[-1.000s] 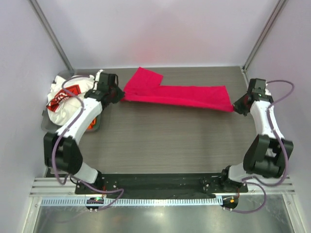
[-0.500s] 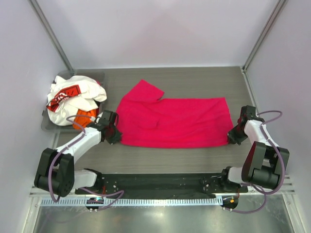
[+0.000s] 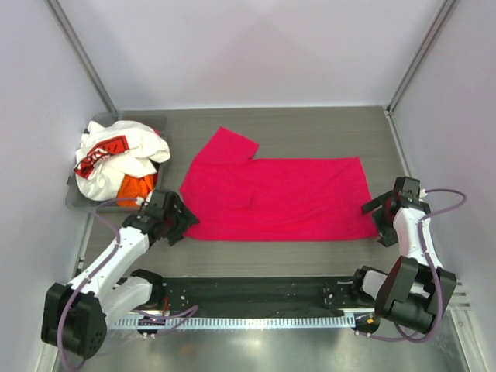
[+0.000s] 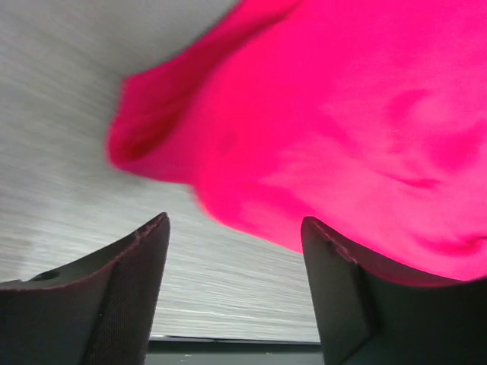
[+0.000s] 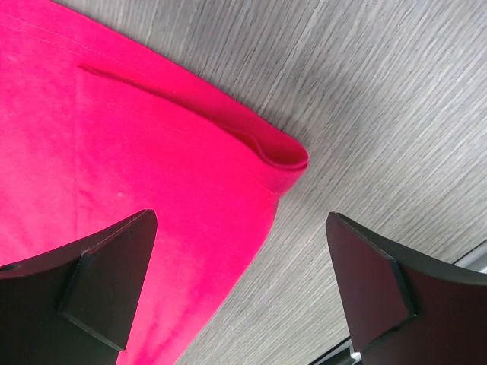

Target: Fold and stack the t-shirts

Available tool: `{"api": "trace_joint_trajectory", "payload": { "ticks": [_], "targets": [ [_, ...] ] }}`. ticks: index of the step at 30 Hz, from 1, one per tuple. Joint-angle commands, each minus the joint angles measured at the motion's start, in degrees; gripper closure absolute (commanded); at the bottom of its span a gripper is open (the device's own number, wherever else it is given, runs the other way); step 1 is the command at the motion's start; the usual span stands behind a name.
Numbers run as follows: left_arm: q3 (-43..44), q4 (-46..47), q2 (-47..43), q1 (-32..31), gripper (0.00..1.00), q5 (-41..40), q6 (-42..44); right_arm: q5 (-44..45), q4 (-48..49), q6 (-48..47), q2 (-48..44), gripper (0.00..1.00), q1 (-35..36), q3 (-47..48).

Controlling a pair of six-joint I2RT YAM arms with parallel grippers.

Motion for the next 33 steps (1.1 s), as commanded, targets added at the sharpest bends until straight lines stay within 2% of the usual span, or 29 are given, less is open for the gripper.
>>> {"api": "trace_joint_trajectory", "payload": {
  "ticks": [1,4,5,7,8,9,11,12,15,16,17,19,22,23,25,28,31,33],
  "targets": [
    [10.47,0.27,-1.83,0.05,0.25,-1.74,4.71,-0.03,-1.09,-0.86,-2.50,0.00,-0.02,2.85],
    [16.29,7.00,2.38,0.05,0.21,-2.20,10.95,-1.87,-0.83,-1.92,-4.08,0.00,0.59,6.72],
    [20.75,8.26,5.01,0.14,0.21,-2.11,14.80,-2.92,-0.48,-2.10,-4.09,0.01,1.38,7.78],
    [25.78,11.77,14.14,0.22,0.20,-1.49,18.52,-3.81,-0.30,-2.10,-3.39,0.02,4.53,10.07],
    [31.03,12.92,17.65,0.40,0.20,-0.80,22.80,-3.72,-0.39,-1.92,-3.21,0.02,5.85,11.90],
    [34.12,13.54,25.78,0.66,0.20,-0.27,24.84,-3.03,-0.04,-2.10,-2.69,0.02,9.17,12.71],
    [44.67,13.02,33.73,2.15,0.21,0.61,28.02,-2.23,0.14,-2.18,-2.16,0.02,11.92,14.73],
    [48.18,12.58,42.13,2.85,0.22,1.49,29.33,-1.53,0.05,-2.45,-1.20,0.02,14.37,15.26],
    [62.16,12.75,53.60,5.23,0.25,7.37,30.65,-1.70,0.14,-3.32,0.30,0.02,17.02,16.49],
    [66.02,12.41,60.94,5.58,0.25,8.17,31.18,-1.61,0.14,-3.50,1.26,0.02,18.77,16.41],
    [73.54,12.23,64.24,6.11,0.25,8.96,31.80,-1.44,0.23,-3.76,1.19,0.02,19.57,15.88],
    [80.97,11.53,73.96,6.73,0.25,13.08,33.38,-2.57,1.63,-4.38,1.19,0.02,21.41,14.05],
    [99.65,7.24,83.05,6.73,0.25,16.35,35.93,-5.99,5.49,-4.56,0.13,0.03,22.39,10.79],
    [102.68,6.35,87.95,6.82,0.25,16.26,36.02,-7.49,6.20,-4.65,-0.04,0.03,22.74,10.17],
    [108.65,5.81,91.50,7.08,0.25,16.70,35.59,-7.77,7.26,-4.65,-0.22,0.04,24.57,9.20],
    [112.28,5.99,96.08,6.99,0.24,15.56,34.01,-8.29,7.70,-5.26,-0.66,0.04,26.08,8.67],
    [111.16,5.81,97.14,6.91,0.27,15.30,32.69,-8.29,7.61,-5.61,-1.54,0.04,26.43,8.58],
    [109.23,6.07,96.44,6.56,0.34,15.12,32.07,-7.86,7.52,-5.96,-1.89,0.04,26.43,8.58]
  ]
}}
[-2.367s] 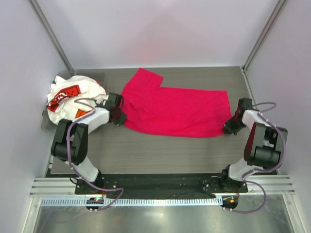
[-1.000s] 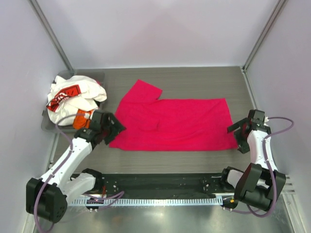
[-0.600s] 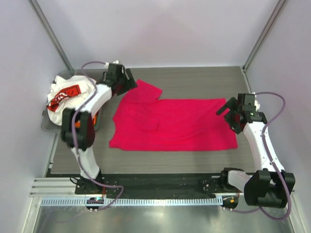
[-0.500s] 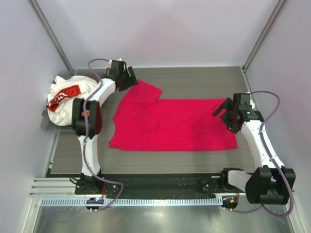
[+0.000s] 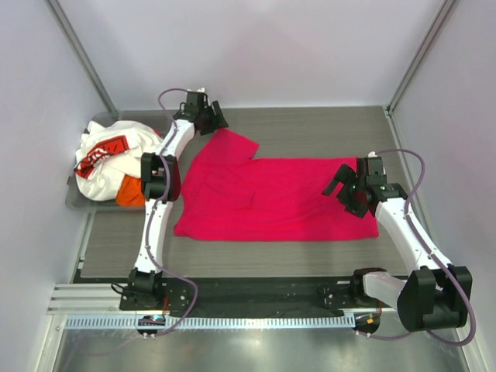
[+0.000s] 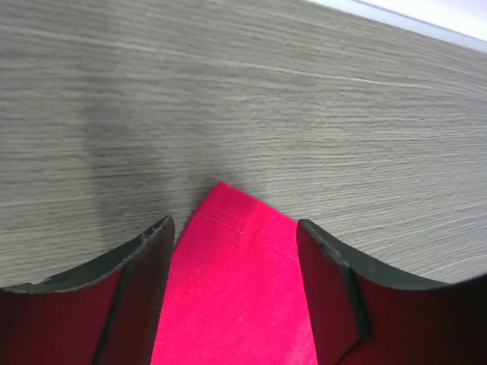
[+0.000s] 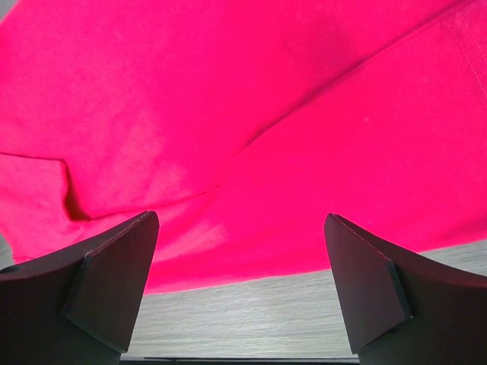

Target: Fold and stack the t-shirts

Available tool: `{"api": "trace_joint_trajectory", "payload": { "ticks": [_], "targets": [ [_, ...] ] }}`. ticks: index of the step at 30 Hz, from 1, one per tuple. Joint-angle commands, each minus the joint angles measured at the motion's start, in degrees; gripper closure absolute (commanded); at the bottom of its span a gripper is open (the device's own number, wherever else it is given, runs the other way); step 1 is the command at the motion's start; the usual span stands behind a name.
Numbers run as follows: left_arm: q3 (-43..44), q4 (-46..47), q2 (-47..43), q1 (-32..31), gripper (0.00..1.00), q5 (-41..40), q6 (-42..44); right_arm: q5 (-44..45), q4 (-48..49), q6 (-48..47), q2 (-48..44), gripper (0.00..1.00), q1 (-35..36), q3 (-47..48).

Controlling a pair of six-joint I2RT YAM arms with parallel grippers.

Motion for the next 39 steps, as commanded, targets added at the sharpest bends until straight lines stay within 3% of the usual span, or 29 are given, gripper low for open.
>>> {"api": "trace_joint_trajectory", "payload": {
  "ticks": [1,7,10,11,13,17,21,23,29,36,39],
  "targets": [
    [-2.42,-1.31,-0.12,-0.92,0.36,1.04,-0.43,-0.29,2.17,-1.59,-2.13,0.04,0.10,0.10],
    [-8.15,-0.61,-1.27,-2.50,0.55,-2.47,-0.26,0.41,1.55,-2.47,-1.60,0.04,0.10,0.28],
    [-6.14,-1.66,0.13,-2.42,0.76,-1.77,-0.43,2.16,1.64,-2.91,-0.91,0.04,0.18,1.24],
    [-5.96,-1.75,0.22,-2.42,0.90,-1.77,-0.34,2.61,1.73,-3.09,-0.29,0.04,0.18,1.77],
    [-6.22,-1.14,0.05,-2.42,1.00,-1.34,0.09,5.57,1.73,-3.70,1.64,0.04,0.10,4.39],
    [-7.27,0.26,-0.30,-1.89,1.00,1.12,-0.17,10.58,1.73,-5.02,12.25,0.06,-0.34,12.74],
    [-10.96,5.61,-0.74,0.73,1.00,6.30,-3.32,18.94,1.90,-6.95,25.06,0.19,-2.53,23.02],
    [-13.16,8.86,-0.57,1.88,1.00,10.15,-6.04,21.41,1.90,-8.27,30.62,0.20,-4.37,29.53],
    [-14.65,10.02,-0.56,3.03,1.00,13.52,-6.58,17.73,2.61,-8.54,48.91,0.28,-10.45,45.08],
    [-31.42,27.76,-7.15,6.10,1.00,14.40,-12.82,15.09,2.78,-9.06,61.49,0.32,-11.51,56.70],
    [-32.85,30.15,-7.95,6.37,1.00,13.70,-14.40,14.66,2.78,-10.03,64.57,0.33,-11.51,58.46]
  ]
}}
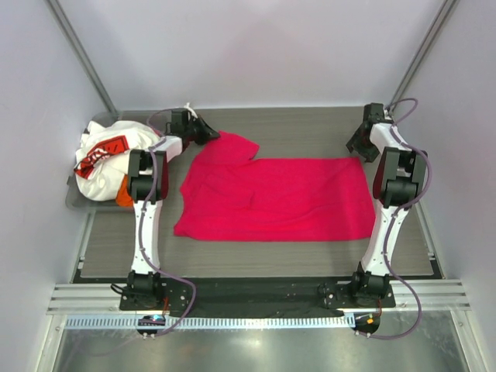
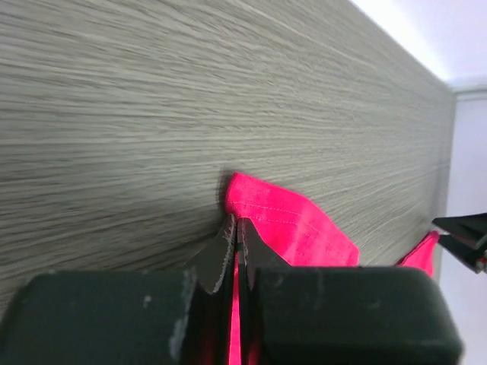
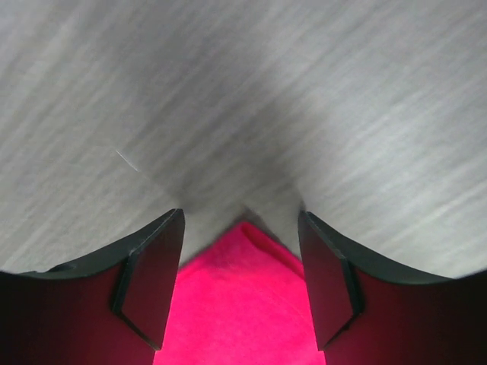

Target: Fold and stack the t-shirts

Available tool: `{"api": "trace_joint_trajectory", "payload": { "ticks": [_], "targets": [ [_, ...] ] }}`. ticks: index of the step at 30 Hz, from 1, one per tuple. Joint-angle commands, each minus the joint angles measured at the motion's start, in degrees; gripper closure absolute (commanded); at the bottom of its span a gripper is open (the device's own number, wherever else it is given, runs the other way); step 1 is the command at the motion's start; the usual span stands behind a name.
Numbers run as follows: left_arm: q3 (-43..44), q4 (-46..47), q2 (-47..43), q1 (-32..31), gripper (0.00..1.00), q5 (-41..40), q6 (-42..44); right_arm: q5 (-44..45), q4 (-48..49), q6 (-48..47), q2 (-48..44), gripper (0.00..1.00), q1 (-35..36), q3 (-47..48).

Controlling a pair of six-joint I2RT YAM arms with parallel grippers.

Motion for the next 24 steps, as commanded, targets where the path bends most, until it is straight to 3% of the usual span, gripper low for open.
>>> {"api": "trace_joint_trajectory", "payload": {
  "ticks": [1,13,20,24],
  "targets": [
    [-3.26,0.99,-0.08,1.39,1.00,-2.50,-1.68,-0.71,0.51,-1.68,1.39,0.34,0.60,3.67],
    [-4.58,2.84,-0.61,1.65,1.00,-3.12,-2.65,0.17,4.02,0.95,-2.65,0.61,0.60,-6.26],
    [-3.79,1.70,0.01,1.74,1.00,-3.29,-2.74,-1.07,5.69,1.04,-3.88,0.99,0.95,-8.72],
    [0.76,-1.63,2.29,1.74,1.00,-2.50,-3.62,-0.89,6.22,1.30,-5.72,0.99,1.57,-10.04]
  ]
}}
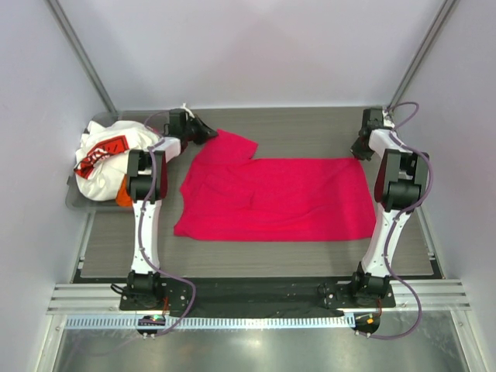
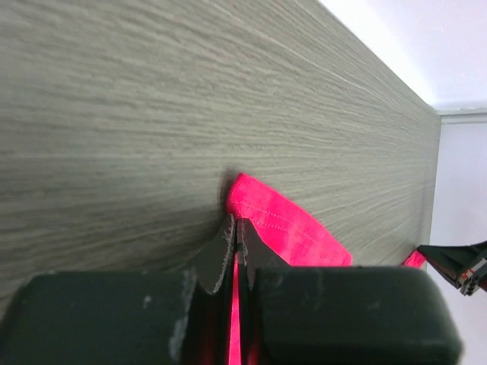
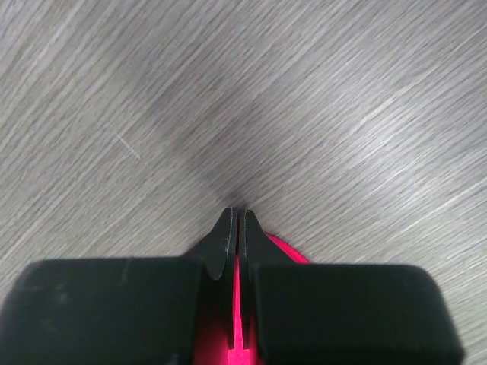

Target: Fold and stack the t-shirts

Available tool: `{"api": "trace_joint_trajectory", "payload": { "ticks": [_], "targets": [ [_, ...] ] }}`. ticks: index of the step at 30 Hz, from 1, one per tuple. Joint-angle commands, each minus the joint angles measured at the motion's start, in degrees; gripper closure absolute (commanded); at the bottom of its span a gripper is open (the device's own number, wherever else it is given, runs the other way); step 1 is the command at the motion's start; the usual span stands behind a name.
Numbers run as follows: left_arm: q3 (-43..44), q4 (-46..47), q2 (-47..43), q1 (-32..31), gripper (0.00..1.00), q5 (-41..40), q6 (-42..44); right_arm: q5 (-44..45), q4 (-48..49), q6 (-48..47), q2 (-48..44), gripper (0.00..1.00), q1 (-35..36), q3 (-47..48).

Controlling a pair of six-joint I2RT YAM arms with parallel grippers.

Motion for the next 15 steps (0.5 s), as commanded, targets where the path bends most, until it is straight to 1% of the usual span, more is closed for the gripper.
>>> {"api": "trace_joint_trajectory", "payload": {
  "ticks": [1,2,4,5,6,7,11,15],
  "targets": [
    [4.28,-7.69,2.97,0.65,1.00,-0.85,0.36,-1.46,-1.63,1.00,-2.71,0.99,1.13,-2.20],
    [5.68,-11.62,3.50,0.73,1.00,-0.22,0.27,-1.63,-1.63,1.17,-3.24,0.99,1.31,-2.28],
    [5.62,-12.54,1.58,0.91,1.00,0.14,0.01,-2.07,-1.62,1.09,-5.25,0.99,1.48,-2.46],
    [4.57,-12.54,0.09,0.91,1.00,-1.08,0.27,-2.16,-1.63,0.74,-6.05,0.99,1.48,-2.55],
    [2.99,-12.89,-3.15,1.00,1.00,-1.79,0.53,-2.60,-1.63,0.74,-6.58,0.99,1.48,-2.55],
    [2.62,-13.67,-4.57,0.91,1.00,-1.89,0.97,-2.69,-1.71,0.56,-7.97,0.99,1.57,-2.46],
    [3.50,-18.15,-9.49,1.00,1.00,-0.57,3.26,-3.30,-2.59,0.39,-10.97,0.99,1.57,-2.90],
    [-2.10,-18.69,-15.65,1.00,1.00,-0.31,5.10,-3.39,-2.59,0.21,-13.34,0.99,1.66,-6.14]
  ]
}}
